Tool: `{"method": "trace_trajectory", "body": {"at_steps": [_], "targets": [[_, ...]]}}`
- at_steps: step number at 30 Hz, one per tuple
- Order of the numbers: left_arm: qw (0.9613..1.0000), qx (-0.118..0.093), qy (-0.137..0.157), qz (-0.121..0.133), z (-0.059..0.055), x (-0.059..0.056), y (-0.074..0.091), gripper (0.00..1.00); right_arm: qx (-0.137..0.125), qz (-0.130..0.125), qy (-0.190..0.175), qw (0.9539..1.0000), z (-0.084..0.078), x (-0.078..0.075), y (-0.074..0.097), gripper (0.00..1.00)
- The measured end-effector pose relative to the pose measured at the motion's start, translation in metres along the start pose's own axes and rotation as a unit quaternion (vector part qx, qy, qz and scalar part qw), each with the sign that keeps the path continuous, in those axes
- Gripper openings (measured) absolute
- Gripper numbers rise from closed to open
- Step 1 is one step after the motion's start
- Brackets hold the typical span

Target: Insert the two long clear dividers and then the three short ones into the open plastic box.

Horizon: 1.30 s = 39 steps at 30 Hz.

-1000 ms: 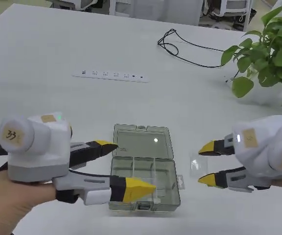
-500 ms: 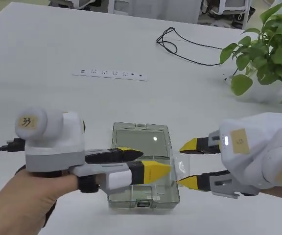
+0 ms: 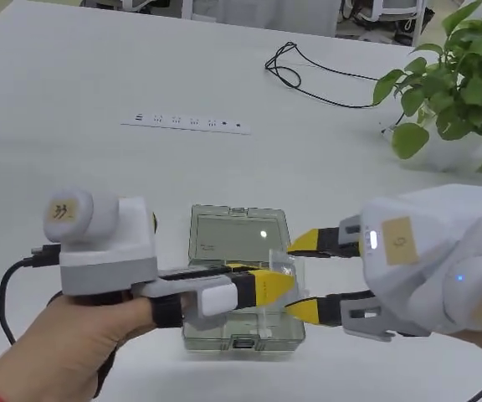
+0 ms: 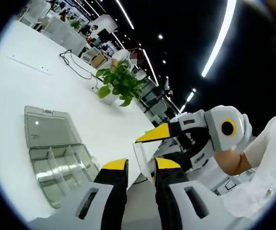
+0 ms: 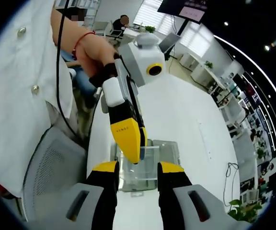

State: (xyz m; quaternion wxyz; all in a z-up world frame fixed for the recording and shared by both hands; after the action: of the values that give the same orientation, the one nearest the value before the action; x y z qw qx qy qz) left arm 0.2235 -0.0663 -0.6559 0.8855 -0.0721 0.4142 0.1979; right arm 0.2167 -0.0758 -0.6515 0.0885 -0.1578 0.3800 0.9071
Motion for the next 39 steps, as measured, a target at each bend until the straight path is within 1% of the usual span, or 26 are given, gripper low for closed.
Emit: {"method": "trace_trajectory", "body": {"at_steps": [2,7,12,18,26,30,33,34,35,37,39], "targets": [[1.0000,0.003,0.002,-0.003,-0.0013,-0.0008,-0.0001,0.13,-0.002,0.000,0.000,1.0000,0.0019,0.0006,-0.0001,0.32],[0.9998,-0.001,0.018,-0.005,-0.0014,-0.0023,-0.0005,0.11,0.002,0.001,0.008,1.0000,0.0040,0.0019,-0.0001,0.32],[0.9996,0.001,0.024,-0.013,-0.0026,-0.0060,-0.0008,0.04,0.011,0.001,0.019,0.9998,0.0038,0.0023,-0.0008,0.32],[0.9994,0.002,0.032,-0.011,-0.0043,-0.0044,-0.0006,0.00,0.015,0.002,0.024,0.9996,0.0033,0.0022,-0.0009,0.32],[0.9992,0.002,0.038,-0.011,-0.0046,-0.0039,-0.0004,0.00,0.018,0.004,0.031,0.9994,0.0039,0.0029,-0.0007,0.33],[0.9988,-0.003,0.048,-0.010,-0.0037,-0.0028,0.0001,0.00,0.016,0.003,0.034,0.9993,0.0044,0.0022,-0.0008,0.33],[0.9988,-0.005,0.049,-0.010,-0.0038,-0.0025,0.0003,0.00,0.016,0.003,0.034,0.9993,0.0043,0.0017,-0.0010,0.33],[0.9989,-0.003,0.046,-0.005,-0.0045,-0.0008,0.0005,0.00,0.014,0.002,0.032,0.9994,0.0050,0.0013,-0.0011,0.33],[0.9992,-0.004,0.038,-0.008,-0.0048,-0.0010,0.0005,0.00,0.013,0.002,0.029,0.9995,0.0057,0.0008,-0.0006,0.33],[0.9991,-0.005,0.041,-0.010,-0.0042,-0.0013,0.0008,0.00,0.008,-0.001,0.026,0.9996,0.0075,-0.0011,0.0006,0.34],[0.9995,-0.003,0.030,-0.012,-0.0047,-0.0016,0.0012,0.00,0.007,-0.003,0.022,0.9997,0.0075,-0.0036,0.0024,0.34]]}}
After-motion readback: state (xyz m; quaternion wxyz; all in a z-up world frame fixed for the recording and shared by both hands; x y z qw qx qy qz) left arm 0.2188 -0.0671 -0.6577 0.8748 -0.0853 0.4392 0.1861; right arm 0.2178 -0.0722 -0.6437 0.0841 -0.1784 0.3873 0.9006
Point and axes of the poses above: the centre of the closed fingertips' face, and the gripper's own axes: y roughly backward along the fingers, x roughly to its left, z roughly out of its top, the point moved 1 cm from there along y, roughly backward along the fingers, and after that the axes turned 9 degrees about -x, right-handed, at the moved point
